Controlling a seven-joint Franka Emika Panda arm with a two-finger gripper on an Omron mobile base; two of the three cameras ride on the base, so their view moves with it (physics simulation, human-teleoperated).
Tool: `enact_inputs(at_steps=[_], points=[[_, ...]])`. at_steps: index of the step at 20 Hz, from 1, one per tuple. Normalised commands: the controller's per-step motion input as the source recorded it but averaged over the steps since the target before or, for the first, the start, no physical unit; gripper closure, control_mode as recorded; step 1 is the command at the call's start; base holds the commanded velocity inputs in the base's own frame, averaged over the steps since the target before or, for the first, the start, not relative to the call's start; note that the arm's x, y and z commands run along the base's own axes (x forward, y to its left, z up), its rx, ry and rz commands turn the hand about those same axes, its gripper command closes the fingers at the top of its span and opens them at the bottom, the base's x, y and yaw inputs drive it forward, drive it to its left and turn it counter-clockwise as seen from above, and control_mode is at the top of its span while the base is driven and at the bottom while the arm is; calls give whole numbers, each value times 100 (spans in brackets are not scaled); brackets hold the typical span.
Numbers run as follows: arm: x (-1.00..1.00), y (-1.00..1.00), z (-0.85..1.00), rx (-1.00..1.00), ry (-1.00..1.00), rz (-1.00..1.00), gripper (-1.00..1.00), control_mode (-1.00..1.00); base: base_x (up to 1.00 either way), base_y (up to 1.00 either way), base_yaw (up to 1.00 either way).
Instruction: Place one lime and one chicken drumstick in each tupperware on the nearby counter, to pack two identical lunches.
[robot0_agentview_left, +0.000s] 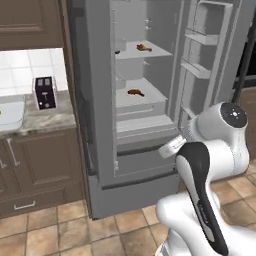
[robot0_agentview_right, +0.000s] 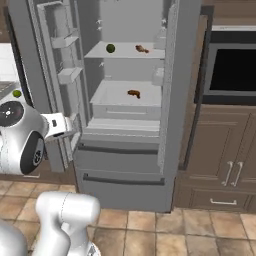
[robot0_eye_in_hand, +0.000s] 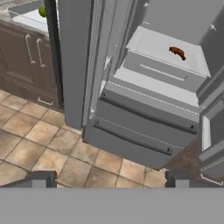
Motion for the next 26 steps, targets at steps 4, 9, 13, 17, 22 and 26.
enact_inputs(at_steps=[4, 9, 13, 17, 22, 26], points=[[0, 0, 0, 0, 0, 0, -100, 100, 58, -44, 2], [0, 0, 0, 0, 0, 0, -100, 100, 95, -11, 0], [0, 0, 0, 0, 0, 0, -100, 100, 88, -14, 0], [0, 0, 0, 0, 0, 0, -100, 100, 61, -42, 0], [0, 0, 0, 0, 0, 0, -100, 100, 49, -33, 0], [46, -9, -26, 0, -1, -2, -100, -100, 0, 0, 0]])
